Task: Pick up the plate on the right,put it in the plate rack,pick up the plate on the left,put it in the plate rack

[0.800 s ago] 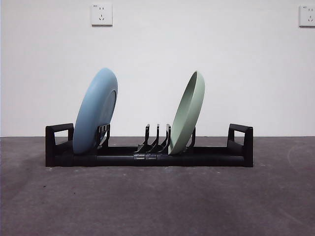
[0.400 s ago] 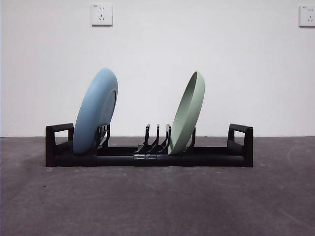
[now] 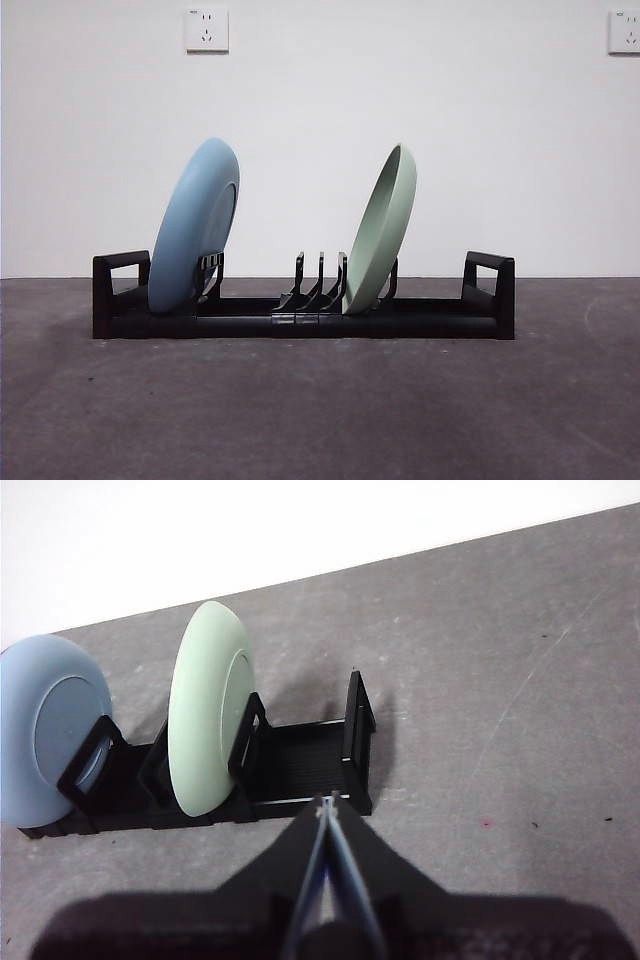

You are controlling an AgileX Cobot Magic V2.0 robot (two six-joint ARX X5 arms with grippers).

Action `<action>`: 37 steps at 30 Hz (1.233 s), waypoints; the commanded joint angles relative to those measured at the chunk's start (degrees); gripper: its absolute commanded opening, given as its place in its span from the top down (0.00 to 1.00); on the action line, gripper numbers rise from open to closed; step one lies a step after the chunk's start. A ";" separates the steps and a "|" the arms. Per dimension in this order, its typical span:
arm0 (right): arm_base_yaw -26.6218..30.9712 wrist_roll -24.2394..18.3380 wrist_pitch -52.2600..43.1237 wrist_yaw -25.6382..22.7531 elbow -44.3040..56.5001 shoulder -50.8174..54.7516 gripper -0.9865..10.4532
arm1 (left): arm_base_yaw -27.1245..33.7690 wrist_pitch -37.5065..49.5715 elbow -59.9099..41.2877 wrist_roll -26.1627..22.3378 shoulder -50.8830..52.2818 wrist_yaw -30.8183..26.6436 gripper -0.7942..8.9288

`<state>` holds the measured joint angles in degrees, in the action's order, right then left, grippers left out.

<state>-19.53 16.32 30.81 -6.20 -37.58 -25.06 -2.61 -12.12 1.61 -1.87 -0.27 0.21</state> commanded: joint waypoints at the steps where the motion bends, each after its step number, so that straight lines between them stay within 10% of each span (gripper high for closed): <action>1: -0.04 0.55 -0.28 -0.20 0.37 -0.04 0.91 | 0.24 0.13 -0.83 0.39 0.15 -0.07 0.92; 22: -0.04 0.48 -0.28 -0.20 0.37 -0.04 0.91 | 0.24 0.13 -0.83 0.39 0.15 -0.07 0.92; 29: 2.51 -16.22 -0.35 -4.22 0.98 2.19 0.91 | 0.24 0.13 -0.83 0.39 0.15 -0.07 0.92; 37: 12.50 -19.28 -7.17 3.30 10.03 10.78 0.91 | 0.24 0.13 -0.83 0.39 0.15 -0.04 0.92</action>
<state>-7.35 -1.45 24.43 -2.98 -29.34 -14.87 -2.61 -12.12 1.61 -1.87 -0.27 0.16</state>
